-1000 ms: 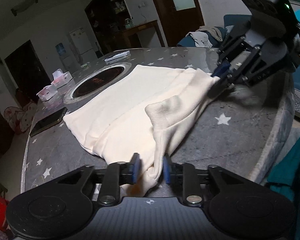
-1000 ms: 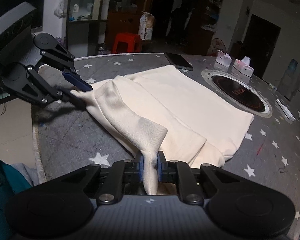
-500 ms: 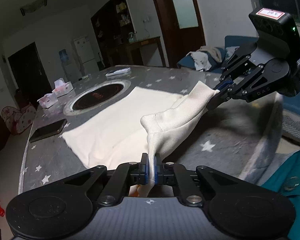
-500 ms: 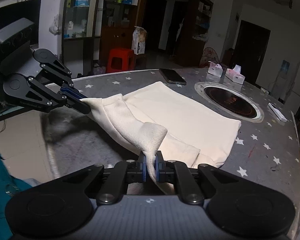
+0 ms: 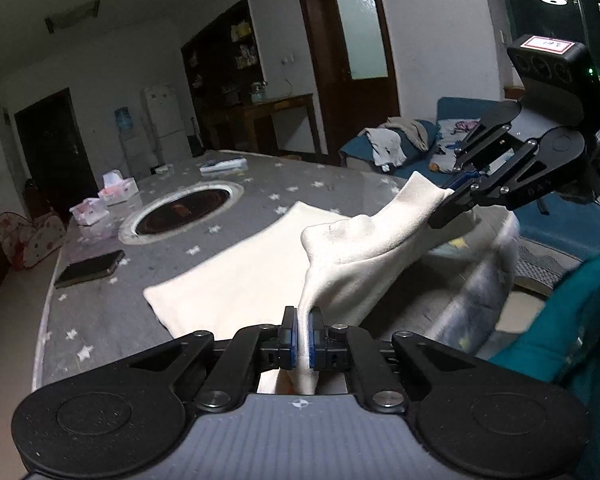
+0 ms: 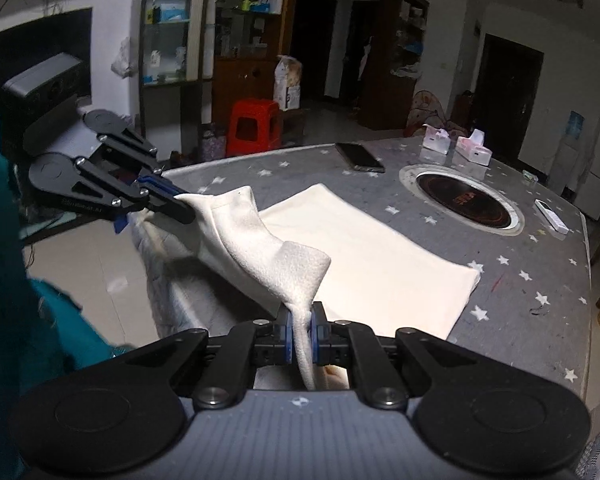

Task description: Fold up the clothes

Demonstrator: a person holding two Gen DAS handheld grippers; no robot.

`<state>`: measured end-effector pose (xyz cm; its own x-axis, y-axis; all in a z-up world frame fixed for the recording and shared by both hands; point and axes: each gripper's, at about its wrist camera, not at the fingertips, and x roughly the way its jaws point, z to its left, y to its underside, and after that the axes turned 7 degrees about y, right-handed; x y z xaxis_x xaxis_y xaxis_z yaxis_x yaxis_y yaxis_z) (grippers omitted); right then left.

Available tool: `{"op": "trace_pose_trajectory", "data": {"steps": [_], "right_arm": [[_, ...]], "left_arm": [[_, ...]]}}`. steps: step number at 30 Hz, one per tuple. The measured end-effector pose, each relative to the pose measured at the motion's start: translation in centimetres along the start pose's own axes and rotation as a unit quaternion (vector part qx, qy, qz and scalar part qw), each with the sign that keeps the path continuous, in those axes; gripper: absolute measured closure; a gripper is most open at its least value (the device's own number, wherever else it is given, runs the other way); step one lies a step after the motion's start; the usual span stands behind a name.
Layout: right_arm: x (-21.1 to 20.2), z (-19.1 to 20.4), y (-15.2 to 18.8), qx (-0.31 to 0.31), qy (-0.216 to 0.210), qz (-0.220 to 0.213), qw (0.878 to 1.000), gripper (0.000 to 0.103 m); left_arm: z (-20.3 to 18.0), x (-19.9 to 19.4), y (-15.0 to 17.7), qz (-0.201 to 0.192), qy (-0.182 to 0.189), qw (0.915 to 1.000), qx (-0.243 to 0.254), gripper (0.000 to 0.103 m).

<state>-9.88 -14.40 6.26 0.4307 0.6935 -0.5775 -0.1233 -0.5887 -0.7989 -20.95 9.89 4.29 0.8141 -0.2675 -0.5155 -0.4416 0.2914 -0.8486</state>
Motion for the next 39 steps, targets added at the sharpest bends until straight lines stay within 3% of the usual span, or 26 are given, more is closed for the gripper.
{"op": "trace_pose_trajectory", "data": {"steps": [9, 16, 22, 26, 29, 35, 39], "right_arm": [[3.8, -4.9, -4.1, 0.003, 0.016, -0.021, 1.0, 0.096], [11.4, -9.3, -7.1, -0.011, 0.033, -0.003, 0.999, 0.096], [19.0, -11.3, -6.3, 0.022, 0.061, 0.025, 0.998, 0.094], [21.6, -11.9, -4.9, 0.063, 0.081, 0.035, 0.994, 0.089], [21.6, -13.1, -4.3, 0.107, 0.096, 0.034, 0.989, 0.088], [18.1, -13.1, -3.9, 0.142, 0.09, 0.011, 0.986, 0.088], [18.3, -12.1, -3.7, 0.144, 0.062, 0.027, 0.987, 0.088]], "left_arm": [[4.9, 3.8, -3.7, -0.01, -0.035, 0.9993, 0.011, 0.097], [10.3, 10.4, -4.8, 0.021, -0.067, 0.9975, -0.001, 0.097], [14.1, 17.0, -3.5, 0.07, -0.107, 0.991, -0.041, 0.097], [15.1, 18.8, -2.5, 0.081, -0.129, 0.9856, -0.073, 0.093], [15.6, 18.8, -2.4, 0.08, -0.148, 0.9819, -0.087, 0.082], [16.6, 16.9, -3.0, 0.057, -0.173, 0.9744, -0.131, 0.082], [15.2, 15.5, -4.2, 0.023, -0.127, 0.9776, -0.166, 0.082]]}}
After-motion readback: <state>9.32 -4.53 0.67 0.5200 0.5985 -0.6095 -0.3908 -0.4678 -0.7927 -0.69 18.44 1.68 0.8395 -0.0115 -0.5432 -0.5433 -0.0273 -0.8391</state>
